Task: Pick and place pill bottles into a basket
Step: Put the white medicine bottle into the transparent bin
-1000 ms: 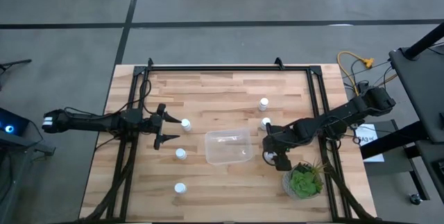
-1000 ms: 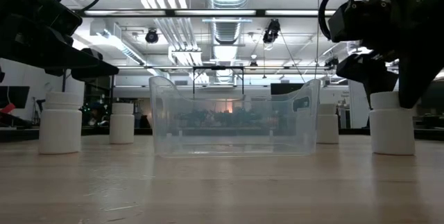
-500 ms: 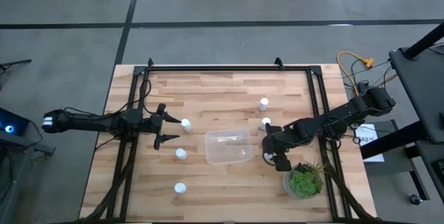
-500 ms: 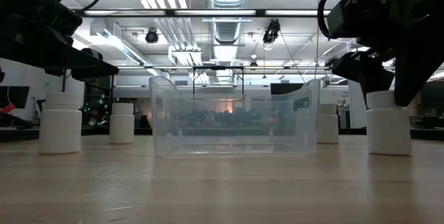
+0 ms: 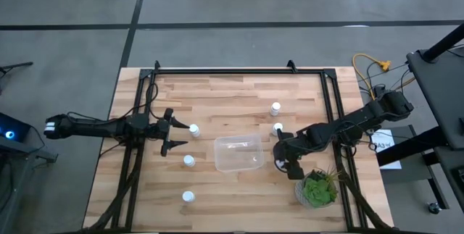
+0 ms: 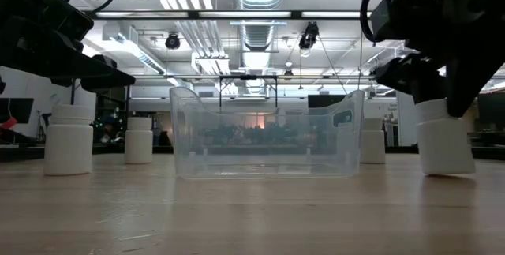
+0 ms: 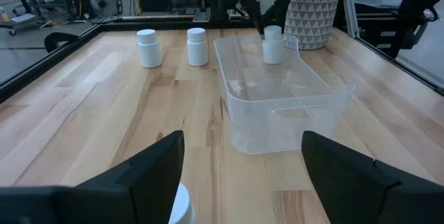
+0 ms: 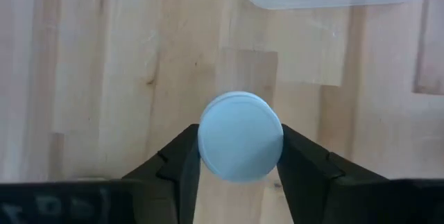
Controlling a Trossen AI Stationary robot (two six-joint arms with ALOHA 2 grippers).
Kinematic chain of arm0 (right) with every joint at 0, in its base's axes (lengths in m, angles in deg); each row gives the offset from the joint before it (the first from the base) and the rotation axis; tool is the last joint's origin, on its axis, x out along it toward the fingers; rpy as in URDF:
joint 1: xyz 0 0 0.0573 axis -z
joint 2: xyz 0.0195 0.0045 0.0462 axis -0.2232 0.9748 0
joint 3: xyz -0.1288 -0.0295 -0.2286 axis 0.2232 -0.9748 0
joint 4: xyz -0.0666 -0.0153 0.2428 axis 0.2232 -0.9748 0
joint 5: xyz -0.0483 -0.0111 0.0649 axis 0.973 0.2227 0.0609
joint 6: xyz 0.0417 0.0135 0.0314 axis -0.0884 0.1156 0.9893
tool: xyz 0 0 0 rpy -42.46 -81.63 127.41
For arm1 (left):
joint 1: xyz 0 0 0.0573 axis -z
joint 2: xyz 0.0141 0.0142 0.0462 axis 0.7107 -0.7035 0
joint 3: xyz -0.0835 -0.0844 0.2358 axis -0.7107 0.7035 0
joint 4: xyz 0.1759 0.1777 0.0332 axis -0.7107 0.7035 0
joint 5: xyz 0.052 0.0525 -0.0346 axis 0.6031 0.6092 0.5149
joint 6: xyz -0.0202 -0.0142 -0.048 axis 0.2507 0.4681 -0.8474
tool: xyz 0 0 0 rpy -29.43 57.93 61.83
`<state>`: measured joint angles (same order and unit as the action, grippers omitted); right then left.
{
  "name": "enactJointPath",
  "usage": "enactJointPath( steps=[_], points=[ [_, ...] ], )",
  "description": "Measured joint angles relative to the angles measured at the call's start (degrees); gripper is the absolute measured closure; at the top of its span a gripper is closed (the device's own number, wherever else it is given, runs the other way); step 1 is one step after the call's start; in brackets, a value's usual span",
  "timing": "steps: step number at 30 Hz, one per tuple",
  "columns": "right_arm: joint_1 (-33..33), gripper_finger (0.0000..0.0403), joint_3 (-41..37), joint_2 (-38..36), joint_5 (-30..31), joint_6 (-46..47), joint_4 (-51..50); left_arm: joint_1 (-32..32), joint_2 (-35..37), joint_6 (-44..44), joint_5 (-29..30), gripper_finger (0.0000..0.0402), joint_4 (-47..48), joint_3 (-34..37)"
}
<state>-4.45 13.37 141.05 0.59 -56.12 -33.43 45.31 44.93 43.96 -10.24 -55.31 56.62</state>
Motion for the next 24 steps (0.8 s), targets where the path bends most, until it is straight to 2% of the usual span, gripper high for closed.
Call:
enactJointPath(
  steps=[7,11,21,24],
  points=[
    [0.00,0.0259,0.47,-0.04,-1.06,3.10,-0.86,0.00,0.00,0.00,0.02,0.0127,0.00,0.00],
    [0.00,0.0259,3.59,-0.07,-1.10,3.22,-1.15,0.01,0.00,0.00,0.02,0.0127,0.00,0.00],
    [0.00,0.0259,20.64,-0.07,-0.23,3.08,-15.60,0.01,0.00,0.00,0.01,0.0127,0.00,0.00],
    [-0.02,0.0259,25.53,0.18,3.69,3.05,-16.90,0.01,0.00,0.00,0.01,0.0127,0.00,0.00]
  ],
)
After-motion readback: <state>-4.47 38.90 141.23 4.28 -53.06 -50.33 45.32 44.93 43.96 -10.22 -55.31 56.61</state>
